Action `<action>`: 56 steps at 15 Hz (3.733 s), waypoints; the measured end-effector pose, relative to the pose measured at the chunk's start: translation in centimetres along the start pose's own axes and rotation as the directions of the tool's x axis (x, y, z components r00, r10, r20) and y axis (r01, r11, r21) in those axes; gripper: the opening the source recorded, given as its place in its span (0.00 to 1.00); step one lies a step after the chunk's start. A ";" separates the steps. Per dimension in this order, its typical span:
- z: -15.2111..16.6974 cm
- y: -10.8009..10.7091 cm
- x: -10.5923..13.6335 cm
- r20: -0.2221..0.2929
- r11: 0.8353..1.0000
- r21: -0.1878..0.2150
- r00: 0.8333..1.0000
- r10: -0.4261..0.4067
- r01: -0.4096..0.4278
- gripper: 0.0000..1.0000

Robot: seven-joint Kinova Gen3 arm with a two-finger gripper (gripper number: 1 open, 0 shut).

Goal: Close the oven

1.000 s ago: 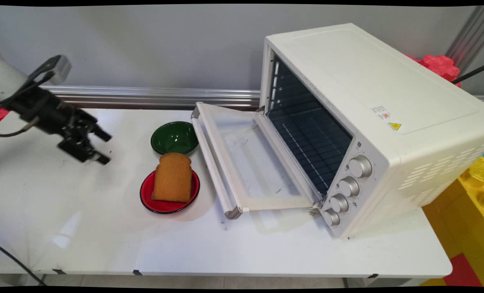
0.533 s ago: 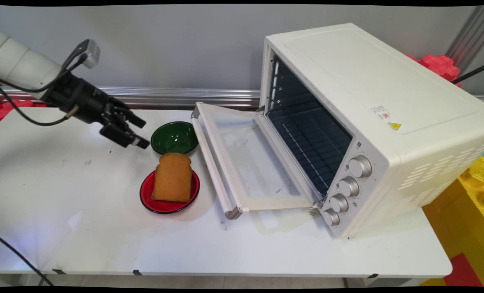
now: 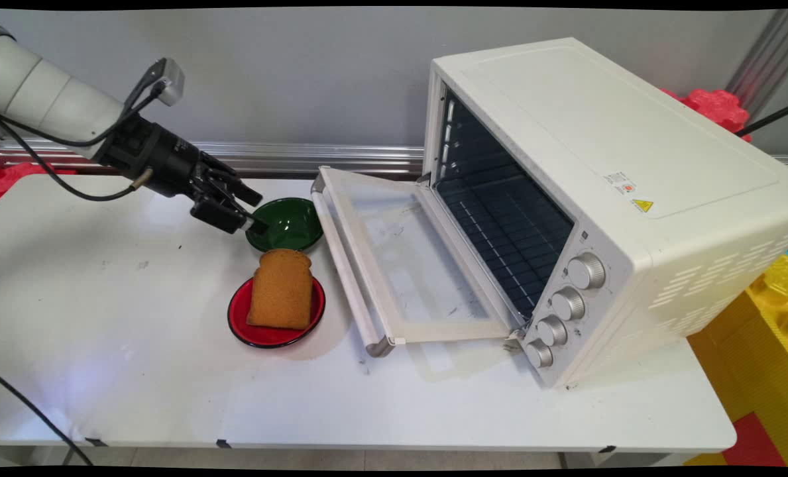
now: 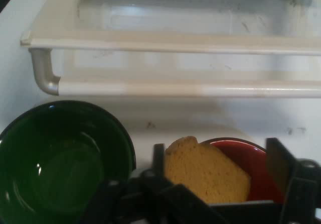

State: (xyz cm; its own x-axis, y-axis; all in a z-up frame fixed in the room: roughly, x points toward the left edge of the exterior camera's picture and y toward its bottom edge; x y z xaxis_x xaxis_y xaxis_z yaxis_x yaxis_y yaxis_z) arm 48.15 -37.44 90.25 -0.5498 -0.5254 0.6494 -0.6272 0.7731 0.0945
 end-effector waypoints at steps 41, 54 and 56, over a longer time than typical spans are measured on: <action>13.5 -0.5 -2.7 -0.050 0.999 -0.006 0.998 0.047 -0.048 0.00; 14.7 -0.7 -2.0 -0.094 0.999 0.013 0.995 0.041 -0.040 0.00; 14.5 -0.8 -1.8 -0.101 0.999 0.014 0.994 0.038 -0.037 0.00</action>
State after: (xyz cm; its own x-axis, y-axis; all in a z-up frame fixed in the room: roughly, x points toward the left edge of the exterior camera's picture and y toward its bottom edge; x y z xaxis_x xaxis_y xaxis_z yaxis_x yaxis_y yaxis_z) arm 41.68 -42.25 78.05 -0.5148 -0.4568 0.7255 -0.6138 0.7871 0.0601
